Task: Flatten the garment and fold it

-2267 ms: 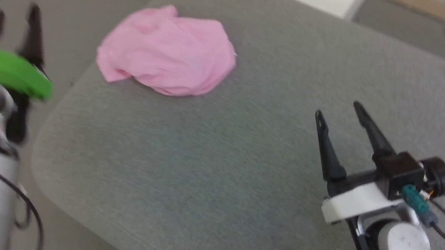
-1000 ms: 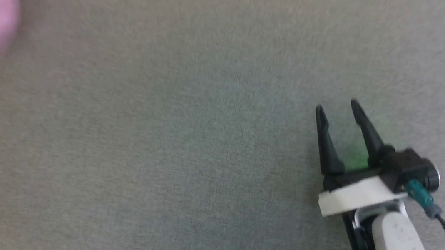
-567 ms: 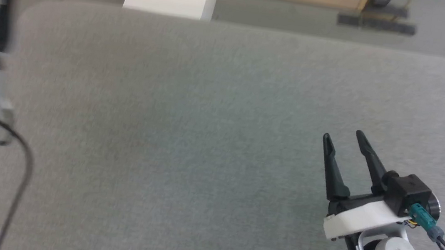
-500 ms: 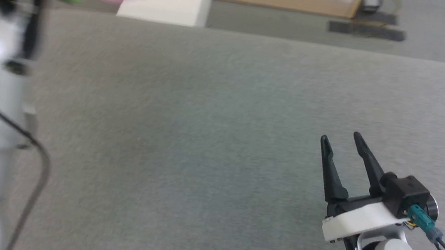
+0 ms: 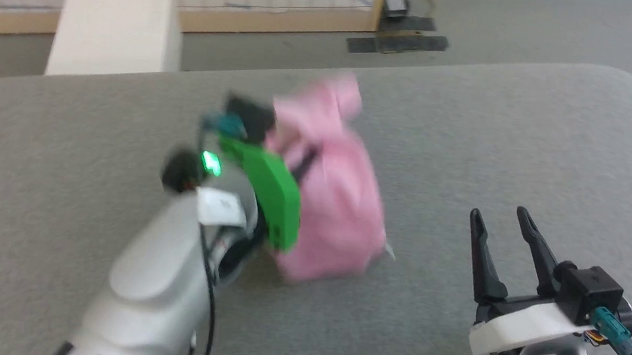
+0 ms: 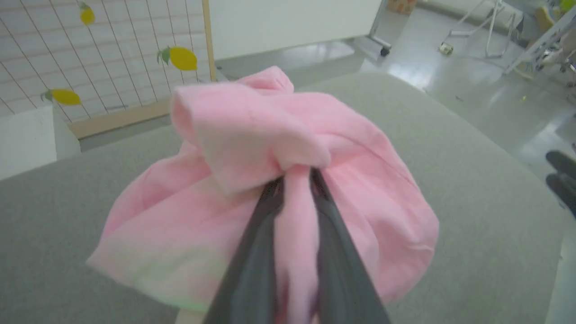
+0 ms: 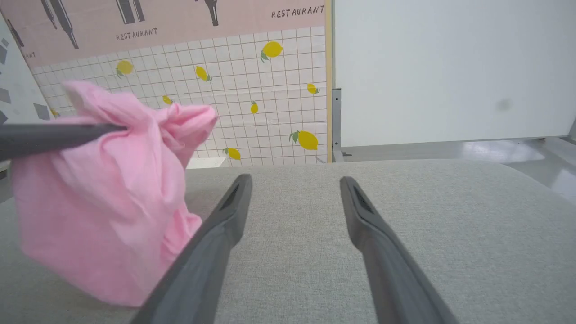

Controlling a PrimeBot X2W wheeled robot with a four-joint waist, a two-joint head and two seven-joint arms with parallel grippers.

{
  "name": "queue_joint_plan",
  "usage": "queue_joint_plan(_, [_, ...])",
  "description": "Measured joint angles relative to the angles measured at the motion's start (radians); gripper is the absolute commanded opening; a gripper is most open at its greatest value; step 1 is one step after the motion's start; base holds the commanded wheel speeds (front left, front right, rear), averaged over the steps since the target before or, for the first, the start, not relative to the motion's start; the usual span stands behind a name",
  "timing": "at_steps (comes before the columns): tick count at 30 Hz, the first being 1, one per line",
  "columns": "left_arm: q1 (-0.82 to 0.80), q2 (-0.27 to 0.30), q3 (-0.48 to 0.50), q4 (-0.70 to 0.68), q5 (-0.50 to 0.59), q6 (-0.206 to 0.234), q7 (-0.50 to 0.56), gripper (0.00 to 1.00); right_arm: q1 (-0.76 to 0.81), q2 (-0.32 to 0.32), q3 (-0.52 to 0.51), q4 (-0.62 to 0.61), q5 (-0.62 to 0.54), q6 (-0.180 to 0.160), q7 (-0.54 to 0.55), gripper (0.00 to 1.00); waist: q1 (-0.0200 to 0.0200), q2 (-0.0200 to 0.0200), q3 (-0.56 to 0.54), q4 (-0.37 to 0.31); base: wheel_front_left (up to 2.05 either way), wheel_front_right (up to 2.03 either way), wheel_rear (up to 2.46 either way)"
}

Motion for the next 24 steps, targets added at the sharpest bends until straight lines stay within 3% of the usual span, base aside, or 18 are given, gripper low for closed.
queue_joint_plan(4, [0.050, -0.018, -0.053, 0.153, -0.051, -0.013, 0.134, 0.00, 0.005, 0.000, 0.000, -0.014, 0.000, 0.000, 0.001, 1.00, 0.0000, 0.0000, -0.002, -0.050, 0.00, 0.00, 0.00])
queue_joint_plan(5, [0.056, -0.022, -0.058, 0.189, -0.065, -0.012, 0.170, 0.20, 0.005, 0.000, 0.000, -0.016, 0.000, 0.000, 0.001, 1.00, 0.0000, 0.0000, -0.002, -0.060, 0.00, 0.00, 0.00])
queue_joint_plan(6, [0.061, -0.027, -0.065, 0.223, -0.080, -0.011, 0.214, 0.73, 0.005, 0.000, 0.000, -0.019, 0.000, 0.000, 0.001, 1.00, 0.0000, 0.0000, -0.002, -0.069, 0.00, 0.00, 0.00])
queue_joint_plan(7, [0.063, -0.028, -0.068, 0.238, -0.085, -0.011, 0.233, 1.00, 0.005, -0.001, 0.000, -0.020, 0.000, 0.000, 0.002, 1.00, 0.0000, 0.0000, -0.001, -0.075, 0.00, 0.00, 0.00])
queue_joint_plan(11, [0.062, -0.034, -0.062, 0.249, -0.095, -0.001, 0.244, 1.00, 0.009, -0.001, -0.007, -0.025, 0.000, 0.000, 0.004, 1.00, 0.0000, 0.0000, 0.001, -0.074, 0.00, 0.00, 0.00])
queue_joint_plan(14, [0.062, -0.034, -0.039, 0.219, -0.097, 0.003, 0.179, 1.00, 0.013, -0.001, -0.007, -0.025, 0.000, 0.000, 0.007, 1.00, 0.0000, 0.0000, 0.000, -0.056, 0.00, 0.00, 0.00])
queue_joint_plan(18, [0.063, -0.021, 0.030, 0.122, -0.104, 0.024, -0.002, 1.00, 0.020, 0.000, -0.008, -0.035, -0.002, 0.000, 0.009, 1.00, 0.0001, 0.0000, -0.009, -0.021, 0.00, 0.00, 0.00])
queue_joint_plan(24, [0.102, 0.029, 0.122, -0.046, -0.028, 0.112, -0.322, 1.00, 0.023, -0.001, -0.011, -0.055, -0.013, 0.000, 0.020, 1.00, 0.0000, 0.0000, -0.022, 0.039, 0.00, 0.00, 0.00])
